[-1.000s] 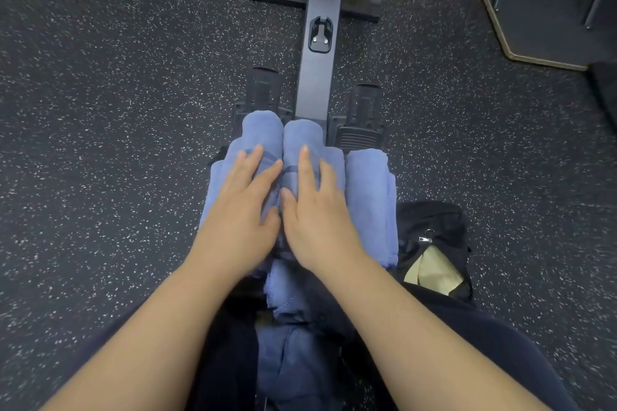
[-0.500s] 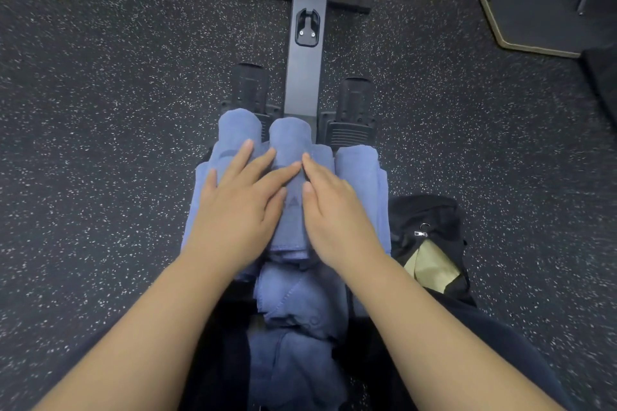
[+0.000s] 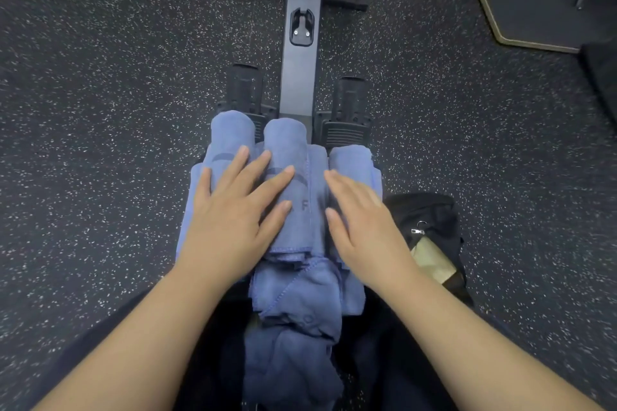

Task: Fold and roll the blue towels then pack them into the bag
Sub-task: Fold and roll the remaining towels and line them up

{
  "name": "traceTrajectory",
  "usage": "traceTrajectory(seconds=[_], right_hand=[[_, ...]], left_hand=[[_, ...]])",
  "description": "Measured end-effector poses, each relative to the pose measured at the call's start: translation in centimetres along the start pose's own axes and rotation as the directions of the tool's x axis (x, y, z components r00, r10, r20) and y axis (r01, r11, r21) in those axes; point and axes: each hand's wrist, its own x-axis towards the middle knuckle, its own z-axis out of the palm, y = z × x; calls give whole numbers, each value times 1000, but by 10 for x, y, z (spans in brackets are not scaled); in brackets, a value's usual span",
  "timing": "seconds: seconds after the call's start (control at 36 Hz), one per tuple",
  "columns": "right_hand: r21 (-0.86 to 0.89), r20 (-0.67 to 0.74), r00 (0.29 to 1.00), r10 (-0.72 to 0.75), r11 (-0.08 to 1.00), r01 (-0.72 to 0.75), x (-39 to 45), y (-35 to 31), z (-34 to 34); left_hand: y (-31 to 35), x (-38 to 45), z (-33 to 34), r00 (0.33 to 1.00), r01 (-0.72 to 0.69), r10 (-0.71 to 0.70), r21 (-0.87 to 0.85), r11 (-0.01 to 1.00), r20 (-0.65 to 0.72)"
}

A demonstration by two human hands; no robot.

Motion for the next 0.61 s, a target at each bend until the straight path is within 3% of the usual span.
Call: traceTrajectory(seconds=[0.25,0.61], right_hand=[[-35,16,999,49,998,-48,-70,-22,8],[-177,103,983,151,975,-131,-80,-30,15]], left_hand=[[2,-40,2,997,-78,78,32,996,1],[21,-107,-12,1000,19,-19,4,1000,17]])
